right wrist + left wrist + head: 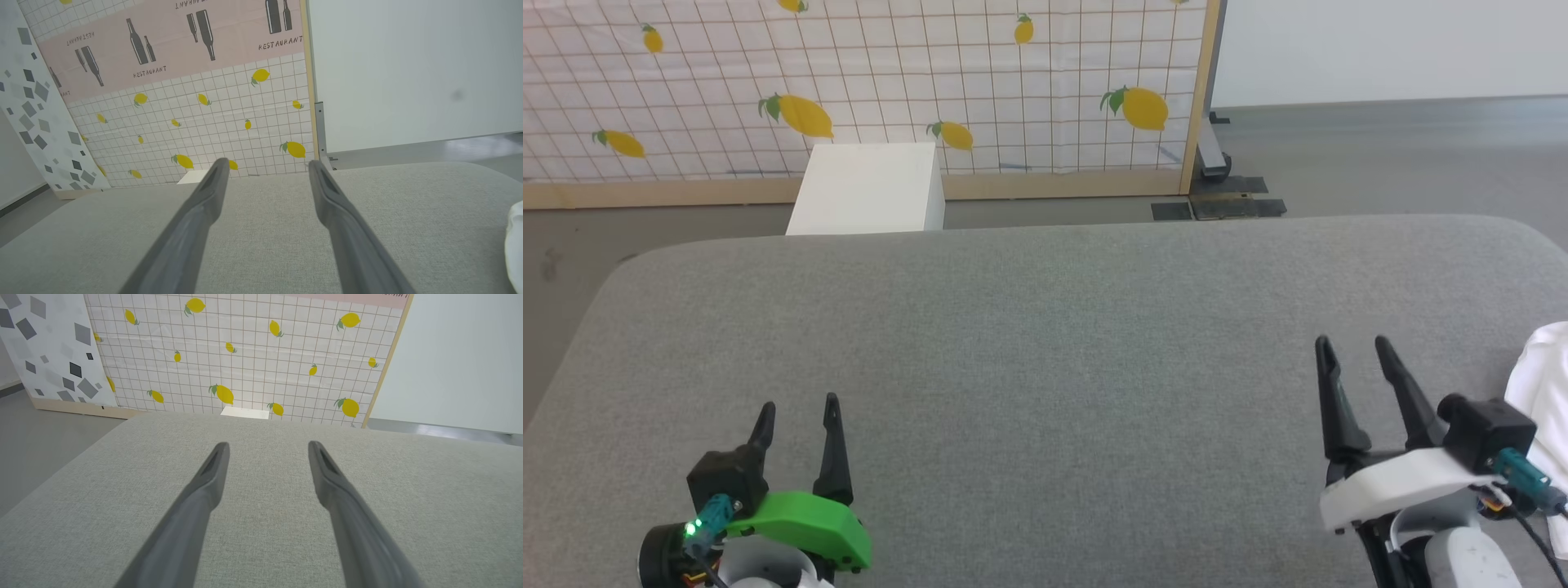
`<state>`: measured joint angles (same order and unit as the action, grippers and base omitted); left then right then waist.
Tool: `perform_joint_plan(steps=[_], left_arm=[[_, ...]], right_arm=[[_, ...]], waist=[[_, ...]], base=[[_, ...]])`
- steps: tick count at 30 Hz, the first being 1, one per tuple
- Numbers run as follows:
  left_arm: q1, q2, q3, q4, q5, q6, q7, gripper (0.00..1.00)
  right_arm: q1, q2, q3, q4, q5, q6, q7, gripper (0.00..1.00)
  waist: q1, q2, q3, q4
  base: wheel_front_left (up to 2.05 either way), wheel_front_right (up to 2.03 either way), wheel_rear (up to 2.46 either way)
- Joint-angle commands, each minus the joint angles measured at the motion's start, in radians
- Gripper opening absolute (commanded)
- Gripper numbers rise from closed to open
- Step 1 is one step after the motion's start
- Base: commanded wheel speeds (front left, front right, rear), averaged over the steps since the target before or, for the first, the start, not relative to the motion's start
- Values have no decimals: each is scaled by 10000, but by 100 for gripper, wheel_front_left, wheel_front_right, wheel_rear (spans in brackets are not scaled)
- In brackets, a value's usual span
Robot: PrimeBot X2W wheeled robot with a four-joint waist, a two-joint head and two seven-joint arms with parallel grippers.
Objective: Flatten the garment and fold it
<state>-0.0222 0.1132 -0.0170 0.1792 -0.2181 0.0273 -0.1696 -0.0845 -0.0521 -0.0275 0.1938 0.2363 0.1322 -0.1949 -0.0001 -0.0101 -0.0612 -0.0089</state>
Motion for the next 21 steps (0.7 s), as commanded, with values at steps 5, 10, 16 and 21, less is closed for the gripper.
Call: perform_joint_plan(steps=[5,10,16,21], left_arm=[[61,-86,-129,272,57,-6,-184,100],[-28,-85,-224,378,105,42,-317,100],[-90,-50,-317,451,128,62,-374,100],[-142,-26,-373,483,125,91,-393,100]], right_arm=[[236,17,112,277,-194,-15,53,100],[274,17,151,388,-240,-15,152,100],[336,18,191,441,-158,-15,222,100],[308,18,194,471,-106,-15,227,100]], waist=[[1,99,169,15],[1,99,230,38],[1,99,257,35],[1,99,292,21]], base=[[0,0,0],[0,0,0],[0,0,0],[0,0,0]])
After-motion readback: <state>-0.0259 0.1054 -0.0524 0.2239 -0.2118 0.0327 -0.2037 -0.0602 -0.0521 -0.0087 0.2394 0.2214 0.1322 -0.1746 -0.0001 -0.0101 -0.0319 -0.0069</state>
